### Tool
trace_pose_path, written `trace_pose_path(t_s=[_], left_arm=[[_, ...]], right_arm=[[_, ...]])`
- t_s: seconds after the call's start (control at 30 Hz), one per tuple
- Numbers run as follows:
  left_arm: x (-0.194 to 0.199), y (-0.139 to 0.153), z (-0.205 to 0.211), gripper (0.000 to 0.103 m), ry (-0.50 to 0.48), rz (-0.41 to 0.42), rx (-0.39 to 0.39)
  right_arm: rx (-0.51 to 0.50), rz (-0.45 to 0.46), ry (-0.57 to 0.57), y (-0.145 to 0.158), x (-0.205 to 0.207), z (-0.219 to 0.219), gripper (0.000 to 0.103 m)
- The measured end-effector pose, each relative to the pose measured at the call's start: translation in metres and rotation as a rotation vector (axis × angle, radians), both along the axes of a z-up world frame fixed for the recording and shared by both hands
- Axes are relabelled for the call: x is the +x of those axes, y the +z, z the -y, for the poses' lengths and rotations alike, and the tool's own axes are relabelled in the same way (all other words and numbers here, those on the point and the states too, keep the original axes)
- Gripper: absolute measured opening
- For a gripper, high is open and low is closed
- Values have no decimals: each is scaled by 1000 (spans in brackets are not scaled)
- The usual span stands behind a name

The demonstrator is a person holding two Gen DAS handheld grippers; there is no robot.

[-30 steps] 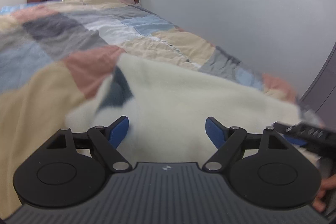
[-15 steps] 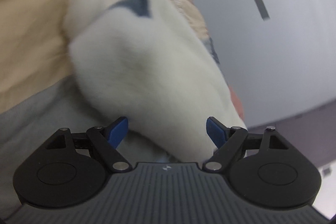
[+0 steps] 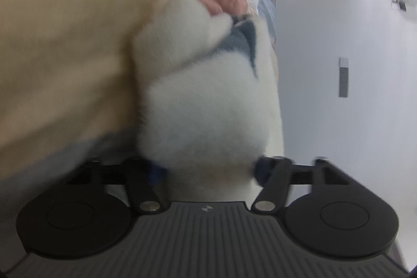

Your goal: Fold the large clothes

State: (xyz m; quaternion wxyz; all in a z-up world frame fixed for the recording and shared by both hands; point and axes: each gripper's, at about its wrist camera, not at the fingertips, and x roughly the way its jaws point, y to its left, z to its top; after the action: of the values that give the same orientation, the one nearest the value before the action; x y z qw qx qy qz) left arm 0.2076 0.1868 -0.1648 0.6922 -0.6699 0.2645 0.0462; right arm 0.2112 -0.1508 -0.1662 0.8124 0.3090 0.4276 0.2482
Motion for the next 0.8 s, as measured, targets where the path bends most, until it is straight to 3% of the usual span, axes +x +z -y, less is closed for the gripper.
trace_pose_path(t_s=[0.07, 0.13, 0.17, 0.3, 0.5, 0.67, 0.8], left_arm=[[-2, 6, -1, 46, 1, 12, 43], [-4, 13, -1, 40, -3, 28, 86], [-8, 14, -2, 38, -1, 47, 100], [-11, 22, 0, 36, 3, 94, 126], [-12, 22, 4, 36, 7, 97, 103], [-10, 20, 1, 36, 6, 95, 95], [-13, 20, 1, 36, 9, 90, 85]], right_arm=[[28, -22, -11, -3, 2, 2, 71], [77, -51, -27, -7, 5, 6, 86], [102, -65, -37, -9, 7, 8, 88], [269, -128, -58, -17, 15, 15, 89], [339, -174, -124, -30, 36, 15, 89], [557, -278, -297, -52, 35, 47, 89], [626, -319, -391, -60, 18, 64, 87]])
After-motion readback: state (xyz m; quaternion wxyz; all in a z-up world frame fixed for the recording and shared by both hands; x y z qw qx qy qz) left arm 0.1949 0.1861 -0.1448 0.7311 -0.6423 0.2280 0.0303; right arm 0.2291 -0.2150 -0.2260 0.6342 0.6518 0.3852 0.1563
